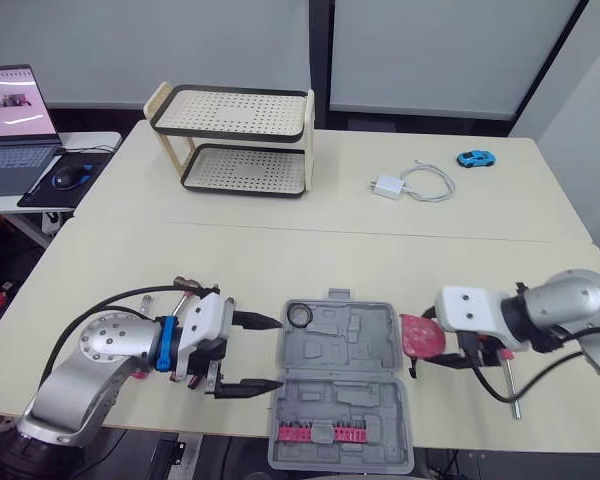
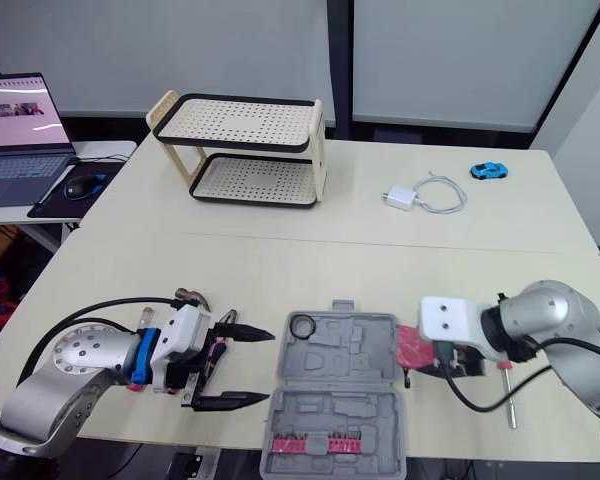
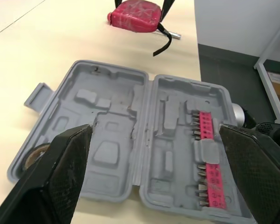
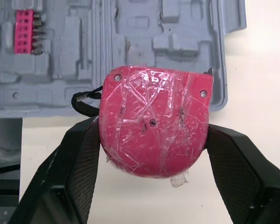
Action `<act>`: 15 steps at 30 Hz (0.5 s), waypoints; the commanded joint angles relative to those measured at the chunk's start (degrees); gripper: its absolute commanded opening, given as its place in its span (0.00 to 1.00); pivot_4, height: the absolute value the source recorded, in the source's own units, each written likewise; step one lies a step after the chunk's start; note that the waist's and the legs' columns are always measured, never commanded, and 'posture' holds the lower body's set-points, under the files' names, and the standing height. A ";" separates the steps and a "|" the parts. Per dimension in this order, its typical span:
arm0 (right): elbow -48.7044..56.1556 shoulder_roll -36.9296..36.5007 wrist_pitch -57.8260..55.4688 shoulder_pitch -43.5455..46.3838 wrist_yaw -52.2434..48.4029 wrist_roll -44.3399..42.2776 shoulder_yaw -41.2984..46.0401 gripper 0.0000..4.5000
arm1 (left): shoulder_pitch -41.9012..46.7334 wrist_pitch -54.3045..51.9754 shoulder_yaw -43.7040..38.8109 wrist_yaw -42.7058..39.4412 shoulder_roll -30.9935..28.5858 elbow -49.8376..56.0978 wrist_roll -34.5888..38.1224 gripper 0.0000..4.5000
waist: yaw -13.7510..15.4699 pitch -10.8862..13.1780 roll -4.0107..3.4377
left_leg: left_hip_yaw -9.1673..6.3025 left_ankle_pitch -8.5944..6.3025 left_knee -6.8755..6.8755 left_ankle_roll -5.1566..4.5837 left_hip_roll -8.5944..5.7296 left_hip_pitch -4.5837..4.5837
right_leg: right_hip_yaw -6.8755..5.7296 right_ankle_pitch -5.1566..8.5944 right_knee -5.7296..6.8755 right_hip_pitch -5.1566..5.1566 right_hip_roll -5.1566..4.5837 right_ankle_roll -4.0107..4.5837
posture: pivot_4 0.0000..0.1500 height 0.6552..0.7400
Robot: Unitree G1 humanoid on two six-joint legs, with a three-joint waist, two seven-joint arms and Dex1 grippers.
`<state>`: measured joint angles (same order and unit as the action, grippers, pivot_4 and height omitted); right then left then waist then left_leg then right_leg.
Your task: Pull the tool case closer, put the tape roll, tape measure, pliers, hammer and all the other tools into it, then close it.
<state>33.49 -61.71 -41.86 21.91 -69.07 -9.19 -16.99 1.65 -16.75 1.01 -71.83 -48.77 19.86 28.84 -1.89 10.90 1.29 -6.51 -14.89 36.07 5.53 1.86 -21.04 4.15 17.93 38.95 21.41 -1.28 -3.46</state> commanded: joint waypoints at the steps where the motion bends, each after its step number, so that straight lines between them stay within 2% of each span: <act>1: -3.15 3.17 -1.64 6.58 -0.93 3.37 -6.78 0.70 | 0.85 1.74 -0.42 0.05 -0.55 -0.60 -1.76 1.00 | -0.12 0.00 0.00 | 0.00 0.00 0.00 0.00 0.00 0.00 | 0.00 0.00 0.01 0.00 0.00 0.00 | 1.00 0.94; 8: -12.71 10.15 0.29 15.95 -1.28 11.10 -17.47 0.70 | 1.28 4.09 0.71 -0.30 -0.45 -0.88 -4.74 1.00 | -0.15 0.01 -0.02 | 0.00 0.00 0.00 0.00 0.00 -0.02 | -0.01 -0.01 0.02 0.05 0.00 0.01 | 1.00 0.94; 15: -17.71 13.38 1.62 19.27 -2.55 15.01 -21.07 0.70 | 3.36 3.54 1.92 0.27 0.63 0.07 -4.67 1.00 | -0.06 0.01 -0.02 | -0.03 0.00 0.00 0.00 0.00 -0.07 | -0.05 -0.01 0.03 0.07 -0.01 0.01 | 1.00 0.94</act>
<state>15.70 -48.58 -41.04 39.89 -71.03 4.72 -37.93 4.20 -13.34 2.77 -71.76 -48.43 17.94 23.74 -1.95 10.92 1.27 -6.54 -14.89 36.07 5.53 1.85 -21.10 4.10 17.92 38.98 21.48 -1.28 -3.45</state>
